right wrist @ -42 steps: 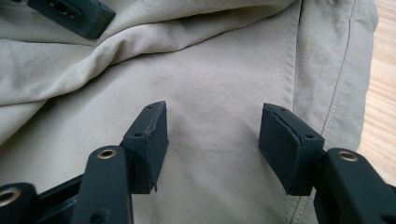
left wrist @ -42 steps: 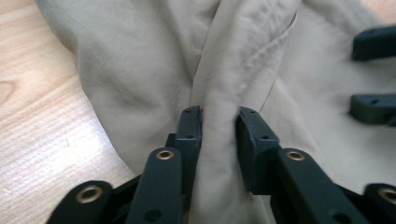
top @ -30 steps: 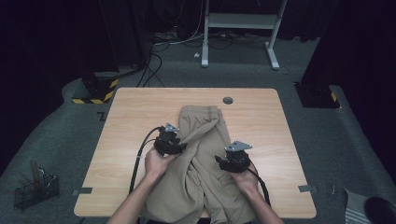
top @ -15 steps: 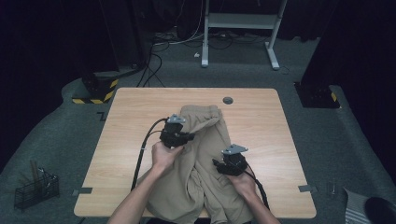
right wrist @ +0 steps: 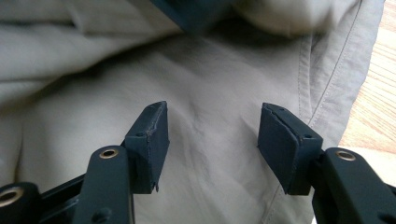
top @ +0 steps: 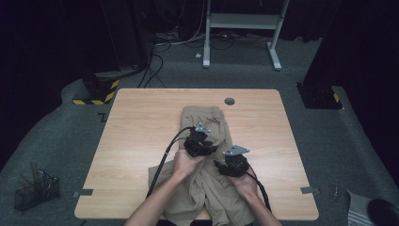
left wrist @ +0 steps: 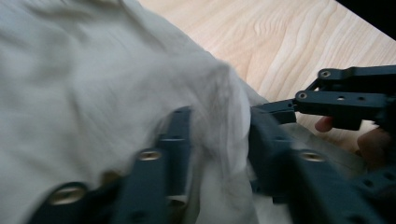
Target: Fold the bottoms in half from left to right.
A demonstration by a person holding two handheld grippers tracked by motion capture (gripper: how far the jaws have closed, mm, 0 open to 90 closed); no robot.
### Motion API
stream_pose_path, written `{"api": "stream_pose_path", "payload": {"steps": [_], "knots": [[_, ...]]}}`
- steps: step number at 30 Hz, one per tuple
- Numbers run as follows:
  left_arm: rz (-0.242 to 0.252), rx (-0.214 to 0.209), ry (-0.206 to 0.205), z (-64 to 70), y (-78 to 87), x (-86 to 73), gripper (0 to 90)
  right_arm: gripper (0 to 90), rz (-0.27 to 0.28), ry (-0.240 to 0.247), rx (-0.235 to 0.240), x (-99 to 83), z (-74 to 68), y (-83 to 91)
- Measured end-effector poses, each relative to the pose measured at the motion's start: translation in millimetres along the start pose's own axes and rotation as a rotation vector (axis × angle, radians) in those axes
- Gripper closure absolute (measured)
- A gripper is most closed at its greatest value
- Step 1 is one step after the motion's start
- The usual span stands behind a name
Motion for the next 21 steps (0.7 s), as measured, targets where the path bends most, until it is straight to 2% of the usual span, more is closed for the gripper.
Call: {"api": "stream_pose_path", "payload": {"steps": [2,5,7,10,14,16,18,19,21], "knots": [[0.034,0.005,-0.017,0.9,17.3,4.1,49.7,42.9,0.006,0.012,-0.009,0.8,0.0,3.1],[0.071,-0.014,0.009,-0.7,40.7,1.3,44.5,43.8,0.043,-0.004,-0.003,5.9,1.2,13.9],[0.069,-0.014,0.033,-3.8,50.5,-6.2,41.6,44.1,0.058,-0.013,0.001,7.9,3.3,21.4],[0.053,0.004,0.063,-11.3,61.9,-26.6,39.3,44.0,0.051,-0.013,0.006,4.5,5.1,27.7],[0.033,0.03,0.1,-18.5,62.3,-49.6,38.6,44.7,0.026,-0.01,0.002,-6.0,6.4,28.5],[0.011,0.059,0.08,-22.6,56.5,-60.1,39.4,49.9,0.009,-0.002,0.021,-10.4,4.4,25.4],[-0.01,0.079,0.076,-25.9,46.1,-69.9,40.3,50.8,0.003,0.02,0.027,-12.9,0.3,21.3],[-0.01,0.079,0.076,-25.9,46.1,-69.9,41.9,50.6,0.015,0.021,0.027,-12.2,-1.1,19.4],[-0.033,0.105,0.061,-29.2,34.9,-76.3,43.0,49.5,0.011,0.011,0.028,-11.3,-0.8,17.7]]}}
Point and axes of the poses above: each handheld gripper's, and its own axes: y roughly backward along the jaws, x roughly out of its top, z roughly to its right, the point moved 8 cm from there along -y, roughly forward along the jaws, and after that the axes turned 10 degrees about z, right-handed, at the moved point
